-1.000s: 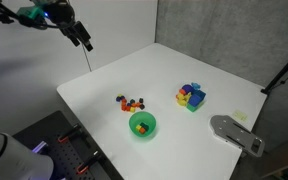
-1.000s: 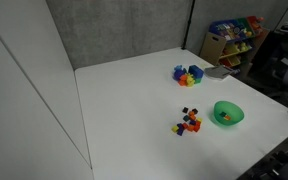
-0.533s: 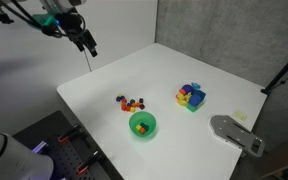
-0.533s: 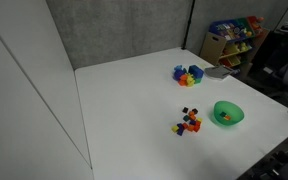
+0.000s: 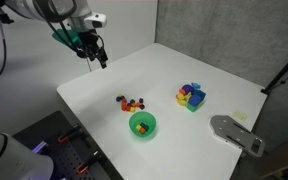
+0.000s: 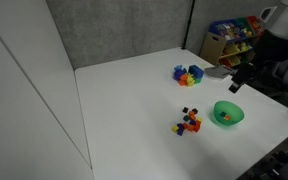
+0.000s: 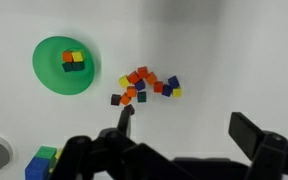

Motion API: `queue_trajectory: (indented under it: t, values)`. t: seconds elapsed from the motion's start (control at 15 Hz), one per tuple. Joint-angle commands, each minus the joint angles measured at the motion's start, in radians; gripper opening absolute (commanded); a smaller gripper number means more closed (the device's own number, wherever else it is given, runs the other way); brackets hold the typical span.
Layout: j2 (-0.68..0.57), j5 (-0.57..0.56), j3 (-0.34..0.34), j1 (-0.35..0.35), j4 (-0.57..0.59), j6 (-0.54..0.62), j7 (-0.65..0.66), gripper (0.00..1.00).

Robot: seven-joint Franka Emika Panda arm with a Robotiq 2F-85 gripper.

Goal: Put the green block inside the bowl

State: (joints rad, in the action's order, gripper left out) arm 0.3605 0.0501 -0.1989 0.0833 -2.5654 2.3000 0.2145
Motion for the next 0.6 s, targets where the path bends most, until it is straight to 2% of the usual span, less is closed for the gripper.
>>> queue_trajectory:
  t: [0.0, 0.53]
  values:
    - [-0.128, 0.054, 0.032, 0.018, 0.054, 0.056, -0.014, 1.00]
    - [-0.355, 0.171, 0.043, 0.047, 0.088, 0.240, -0.075, 1.00]
